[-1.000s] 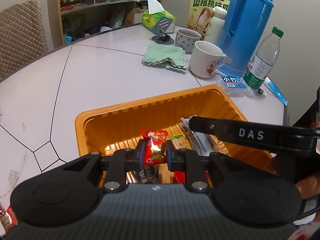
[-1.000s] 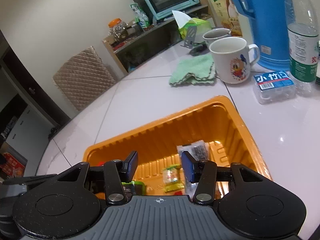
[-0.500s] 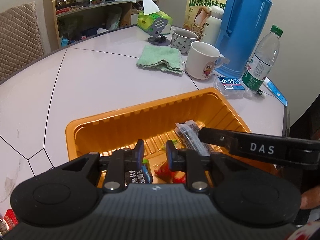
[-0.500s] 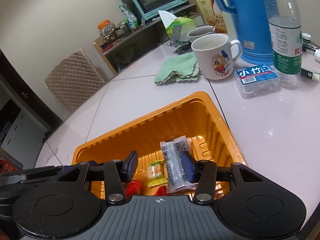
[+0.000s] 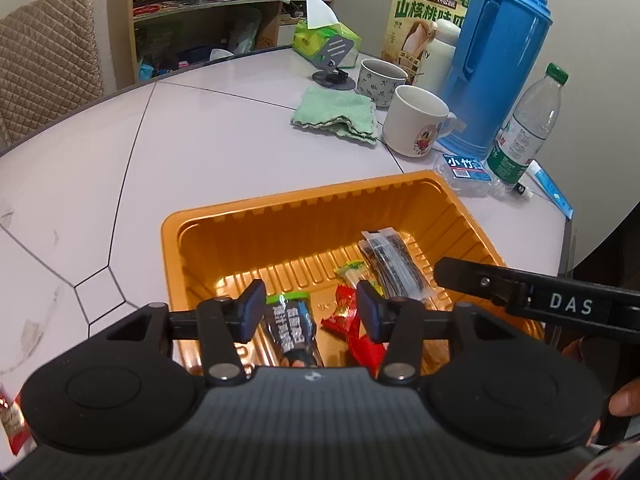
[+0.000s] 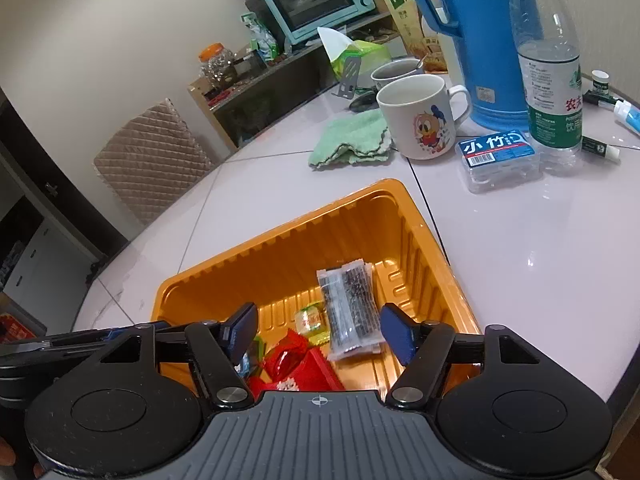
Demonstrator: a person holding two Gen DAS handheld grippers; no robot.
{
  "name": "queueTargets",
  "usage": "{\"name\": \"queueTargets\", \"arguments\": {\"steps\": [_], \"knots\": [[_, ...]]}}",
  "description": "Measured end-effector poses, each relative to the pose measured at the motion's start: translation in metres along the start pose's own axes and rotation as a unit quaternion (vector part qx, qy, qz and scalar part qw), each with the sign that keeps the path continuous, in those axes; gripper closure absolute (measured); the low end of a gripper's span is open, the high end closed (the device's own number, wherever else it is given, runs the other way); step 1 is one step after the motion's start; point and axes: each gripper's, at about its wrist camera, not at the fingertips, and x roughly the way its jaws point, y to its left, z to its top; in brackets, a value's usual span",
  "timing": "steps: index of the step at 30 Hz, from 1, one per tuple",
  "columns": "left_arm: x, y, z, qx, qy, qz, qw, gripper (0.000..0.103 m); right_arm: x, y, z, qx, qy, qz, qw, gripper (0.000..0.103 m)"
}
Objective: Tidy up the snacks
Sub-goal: 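Open the left tool to drop the red wrapped candy into the tray, then withdraw both open tools from the tray toward the red candies on the table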
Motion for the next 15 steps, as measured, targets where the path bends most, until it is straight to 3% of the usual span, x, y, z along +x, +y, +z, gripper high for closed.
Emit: {"name": "queueTargets", "arguments": {"steps": [4, 10, 15], "knots": [[-0.015, 0.004, -0.007, -0.008, -0.003, 0.004, 1.0, 0.04, -0.015, 0.003, -0.006, -0.004, -0.009, -0.004, 1.0, 0.027], [-0.042, 0.009, -0.021, -0.016, -0.011, 0.01, 0.9998, 0.032, -0.039, 0.009, -0.015, -0.002, -0.022, -0.007, 1.0, 0.022], [-0.069, 0.014, -0.033, -0.019, -0.019, 0.015, 0.9995, 0.032, -0.058, 0.016, -0.026, 0.0, -0.024, -0.002, 1.0, 0.021]]}}
